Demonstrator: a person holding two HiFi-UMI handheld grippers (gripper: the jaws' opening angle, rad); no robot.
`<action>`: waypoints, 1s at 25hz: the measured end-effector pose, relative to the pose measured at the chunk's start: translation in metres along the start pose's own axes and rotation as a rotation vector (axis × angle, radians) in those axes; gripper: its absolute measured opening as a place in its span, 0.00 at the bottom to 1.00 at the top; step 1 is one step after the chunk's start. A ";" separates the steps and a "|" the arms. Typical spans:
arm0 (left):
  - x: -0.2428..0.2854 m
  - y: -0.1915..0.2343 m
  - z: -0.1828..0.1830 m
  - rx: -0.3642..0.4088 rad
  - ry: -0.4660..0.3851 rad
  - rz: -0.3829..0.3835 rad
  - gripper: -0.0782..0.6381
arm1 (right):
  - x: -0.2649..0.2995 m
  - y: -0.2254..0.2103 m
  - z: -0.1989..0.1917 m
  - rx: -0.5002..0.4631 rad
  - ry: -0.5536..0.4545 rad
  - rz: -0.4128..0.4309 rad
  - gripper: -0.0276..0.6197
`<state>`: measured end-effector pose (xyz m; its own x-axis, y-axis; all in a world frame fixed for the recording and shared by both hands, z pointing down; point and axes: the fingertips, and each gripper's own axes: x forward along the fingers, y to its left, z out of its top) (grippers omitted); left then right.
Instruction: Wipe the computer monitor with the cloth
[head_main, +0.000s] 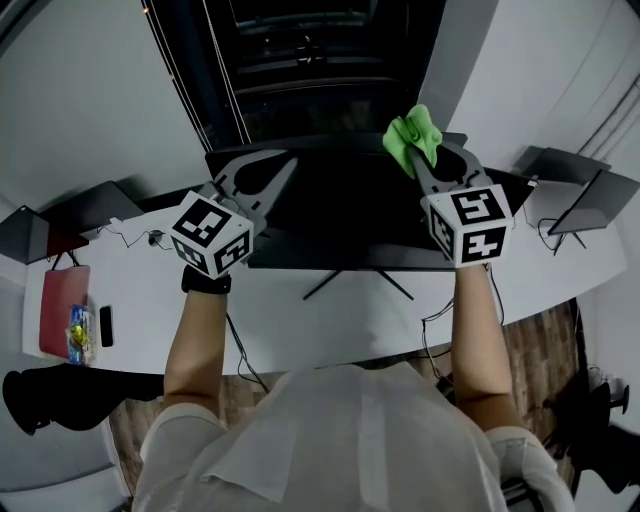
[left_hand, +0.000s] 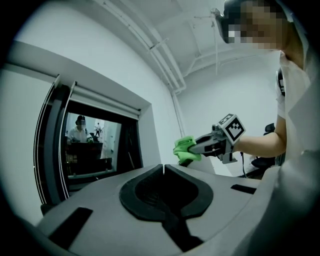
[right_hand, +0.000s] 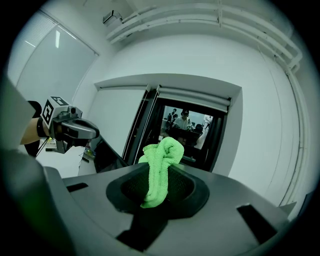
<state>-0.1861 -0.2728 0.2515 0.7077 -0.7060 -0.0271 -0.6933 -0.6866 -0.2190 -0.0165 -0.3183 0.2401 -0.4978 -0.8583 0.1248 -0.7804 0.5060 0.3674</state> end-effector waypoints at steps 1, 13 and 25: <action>0.001 -0.002 0.000 -0.005 -0.007 -0.004 0.14 | -0.001 0.000 -0.001 -0.001 0.002 0.000 0.15; 0.044 -0.043 0.015 -0.016 -0.028 0.001 0.14 | -0.020 -0.028 -0.015 -0.003 -0.024 0.019 0.15; 0.111 -0.118 0.032 -0.045 -0.045 0.041 0.14 | -0.054 -0.085 -0.044 -0.061 -0.012 0.086 0.15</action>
<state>-0.0210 -0.2649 0.2427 0.6830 -0.7261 -0.0795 -0.7268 -0.6647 -0.1730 0.0938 -0.3188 0.2428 -0.5672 -0.8103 0.1471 -0.7101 0.5717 0.4109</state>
